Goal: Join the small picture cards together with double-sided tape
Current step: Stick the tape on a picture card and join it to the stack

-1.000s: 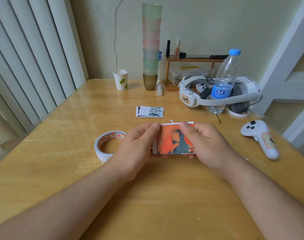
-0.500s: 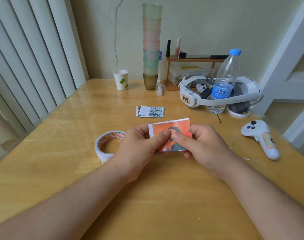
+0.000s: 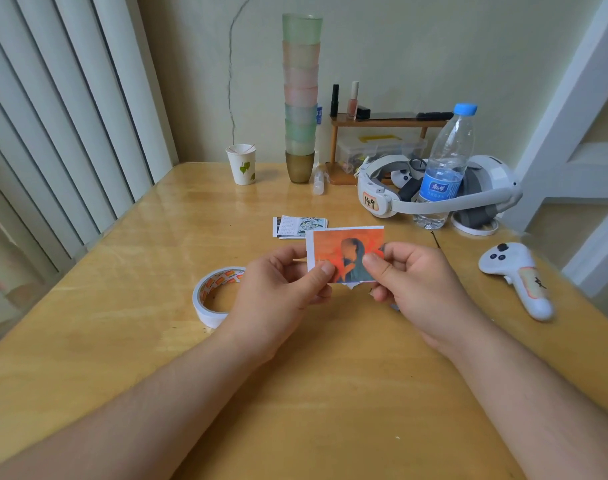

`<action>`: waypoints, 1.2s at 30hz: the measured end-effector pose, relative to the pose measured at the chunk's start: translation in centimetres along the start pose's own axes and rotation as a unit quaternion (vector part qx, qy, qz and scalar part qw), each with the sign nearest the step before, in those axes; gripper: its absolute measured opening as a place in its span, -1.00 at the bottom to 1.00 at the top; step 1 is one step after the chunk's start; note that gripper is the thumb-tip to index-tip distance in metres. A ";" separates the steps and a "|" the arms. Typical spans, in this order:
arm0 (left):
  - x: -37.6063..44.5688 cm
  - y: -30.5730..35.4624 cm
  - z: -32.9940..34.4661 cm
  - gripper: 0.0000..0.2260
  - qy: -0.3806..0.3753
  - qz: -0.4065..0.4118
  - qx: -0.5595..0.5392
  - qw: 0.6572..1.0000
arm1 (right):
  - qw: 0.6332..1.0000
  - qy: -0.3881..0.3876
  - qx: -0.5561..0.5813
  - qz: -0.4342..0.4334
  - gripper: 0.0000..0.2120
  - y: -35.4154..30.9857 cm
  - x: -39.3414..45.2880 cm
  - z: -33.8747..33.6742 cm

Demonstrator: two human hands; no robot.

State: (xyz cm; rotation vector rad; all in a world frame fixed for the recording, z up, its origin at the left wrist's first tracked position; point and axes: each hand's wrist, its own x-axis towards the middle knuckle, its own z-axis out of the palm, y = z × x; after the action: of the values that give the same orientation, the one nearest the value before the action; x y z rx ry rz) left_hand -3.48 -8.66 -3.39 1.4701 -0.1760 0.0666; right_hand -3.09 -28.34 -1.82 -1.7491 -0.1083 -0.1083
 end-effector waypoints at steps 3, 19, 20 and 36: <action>0.7 1.2 -0.3 -0.90 0.004 0.019 0.016 1.000 | 0.998 -0.018 0.040 0.033 -0.82 0.0 0.5 0.2; 15.2 0.1 -6.8 -0.66 0.089 -0.101 0.418 0.898 | 0.930 0.054 -0.364 0.000 -0.88 0.2 15.4 6.5; 15.5 -0.4 -6.8 -0.65 0.093 -0.094 0.442 0.888 | 0.924 0.048 -0.380 -0.005 -0.91 0.6 15.6 6.7; 16.1 -1.6 -6.3 -0.61 0.100 -0.073 0.524 0.843 | 0.883 0.027 -0.468 -0.022 -0.89 3.0 16.2 7.5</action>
State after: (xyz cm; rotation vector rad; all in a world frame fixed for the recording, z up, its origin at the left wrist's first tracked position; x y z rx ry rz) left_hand 13.11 -3.57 -3.02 2.5557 0.1908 0.2162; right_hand 13.46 -21.30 -3.91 -2.7132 -0.0552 -0.2752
